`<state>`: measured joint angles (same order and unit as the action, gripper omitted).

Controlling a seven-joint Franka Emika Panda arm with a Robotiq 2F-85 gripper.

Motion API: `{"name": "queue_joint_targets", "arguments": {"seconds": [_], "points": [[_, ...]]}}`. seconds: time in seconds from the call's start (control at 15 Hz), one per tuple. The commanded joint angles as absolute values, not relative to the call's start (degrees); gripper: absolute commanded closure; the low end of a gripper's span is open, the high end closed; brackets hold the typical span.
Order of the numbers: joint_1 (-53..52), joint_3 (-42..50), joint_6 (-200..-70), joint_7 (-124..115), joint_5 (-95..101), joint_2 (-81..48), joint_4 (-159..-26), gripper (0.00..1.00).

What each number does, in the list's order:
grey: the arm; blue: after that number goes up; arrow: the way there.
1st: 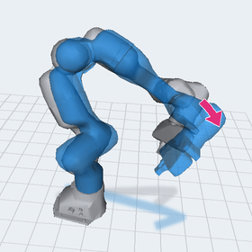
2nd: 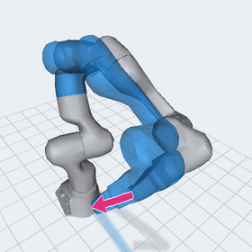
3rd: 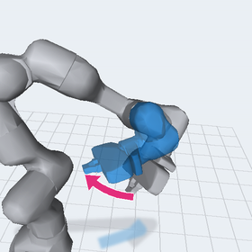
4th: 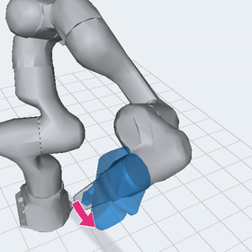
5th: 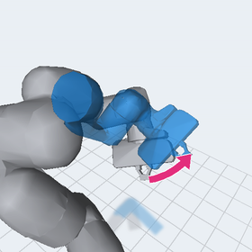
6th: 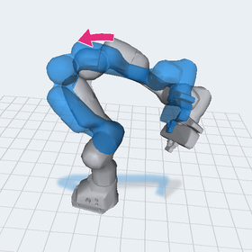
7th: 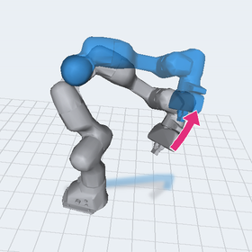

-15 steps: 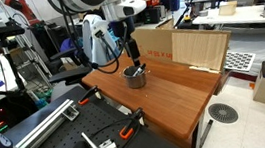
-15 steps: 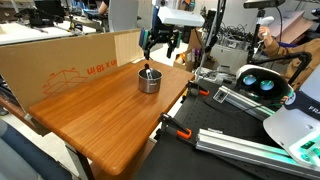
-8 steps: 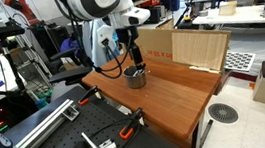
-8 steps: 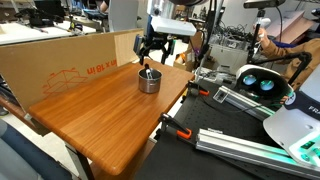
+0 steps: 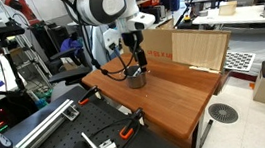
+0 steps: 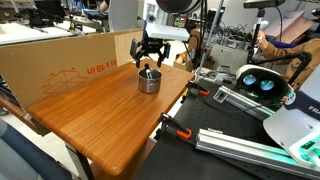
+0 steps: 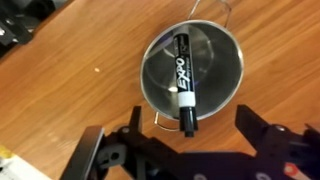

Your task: Pick the marker from the pot and put it on the table

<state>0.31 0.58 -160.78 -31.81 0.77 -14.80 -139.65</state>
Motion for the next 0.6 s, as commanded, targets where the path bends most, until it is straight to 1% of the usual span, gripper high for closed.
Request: {"name": "queue_joint_targets", "arguments": {"seconds": [0.0, 0.2, 0.33, 0.4, 0.53], "points": [[-1.2, 2.0, -162.2, -28.5, -1.8, -16.6, -138.5, 0.26], [-1.2, 2.3, -162.1, -27.6, -1.9, -16.7, -138.3, 0.51], [-1.2, 2.7, -162.0, -26.9, -1.8, -16.4, -138.3, 0.63], [-1.0, 2.6, -161.9, -26.5, -2.1, -16.4, -138.3, 0.72], [-0.7, 2.7, -161.5, -25.6, -2.4, -16.3, -138.0, 0.87]]}}
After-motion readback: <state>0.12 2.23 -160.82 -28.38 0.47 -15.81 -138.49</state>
